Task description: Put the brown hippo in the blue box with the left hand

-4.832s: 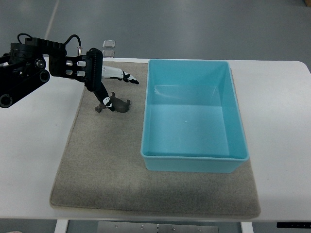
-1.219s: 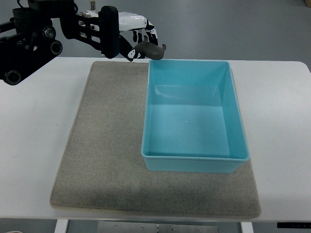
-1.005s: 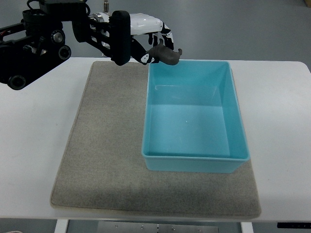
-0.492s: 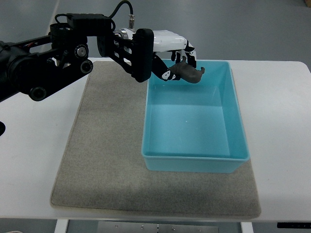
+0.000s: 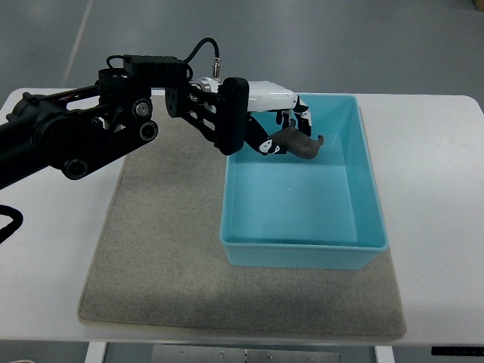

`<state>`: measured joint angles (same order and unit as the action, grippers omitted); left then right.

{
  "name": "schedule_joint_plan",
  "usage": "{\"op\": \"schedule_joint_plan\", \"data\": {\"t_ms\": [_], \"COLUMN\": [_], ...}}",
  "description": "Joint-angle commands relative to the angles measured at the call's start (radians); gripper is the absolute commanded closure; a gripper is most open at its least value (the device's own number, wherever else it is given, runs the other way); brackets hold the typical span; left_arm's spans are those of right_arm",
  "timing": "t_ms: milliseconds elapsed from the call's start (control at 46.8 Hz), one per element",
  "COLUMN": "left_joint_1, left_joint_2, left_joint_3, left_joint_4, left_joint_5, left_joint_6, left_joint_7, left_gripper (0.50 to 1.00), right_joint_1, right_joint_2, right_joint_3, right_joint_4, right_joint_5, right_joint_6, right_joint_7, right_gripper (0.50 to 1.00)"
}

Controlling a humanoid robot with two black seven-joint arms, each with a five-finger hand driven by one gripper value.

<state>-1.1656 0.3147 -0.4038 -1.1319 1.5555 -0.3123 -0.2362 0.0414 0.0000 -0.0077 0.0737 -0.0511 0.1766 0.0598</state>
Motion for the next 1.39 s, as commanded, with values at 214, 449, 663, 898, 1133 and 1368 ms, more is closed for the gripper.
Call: {"op": "schedule_joint_plan", "data": {"t_ms": [214,449,663,898,1133,1368], "left_joint_1": [0.015,0.029,0.029,0.029,0.017,0.02], "left_joint_2": [-0.006,-0.014,-0.014,-0.016,-0.014,0.015], "left_joint_3": [0.0,0.0,0.0,-0.009,-0.036,-0.038], "left_joint_4": [0.0,0.0,0.0,0.015,0.121,0.19], "left_joint_5": [-0.002,-0.005,-0.005,-0.005,-0.005,-0.061], "left_joint_6": [0.001,0.002,0.002,0.002,0.061,0.122], "left_joint_7": [0.0,0.0,0.0,0.0,-0.002,-0.003], "left_gripper": [0.84,0.748,0.729,0.697,0.658,0.622], "right_joint_1": [0.0,0.0,0.0,0.0,0.0,0.0], "right_joint_2": [0.0,0.0,0.0,0.0,0.0,0.0], "right_joint_3": [0.0,0.0,0.0,0.0,0.0,0.0], "right_joint_4": [0.0,0.0,0.0,0.0,0.0,0.0], "right_joint_5": [0.0,-0.001,0.0,0.0,0.0,0.0], "right_joint_6": [0.0,0.0,0.0,0.0,0.0,0.0], "right_joint_7": [0.0,0.0,0.0,0.0,0.0,0.0], "right_gripper": [0.564,0.564,0.564,0.564,0.564,0.564]}}
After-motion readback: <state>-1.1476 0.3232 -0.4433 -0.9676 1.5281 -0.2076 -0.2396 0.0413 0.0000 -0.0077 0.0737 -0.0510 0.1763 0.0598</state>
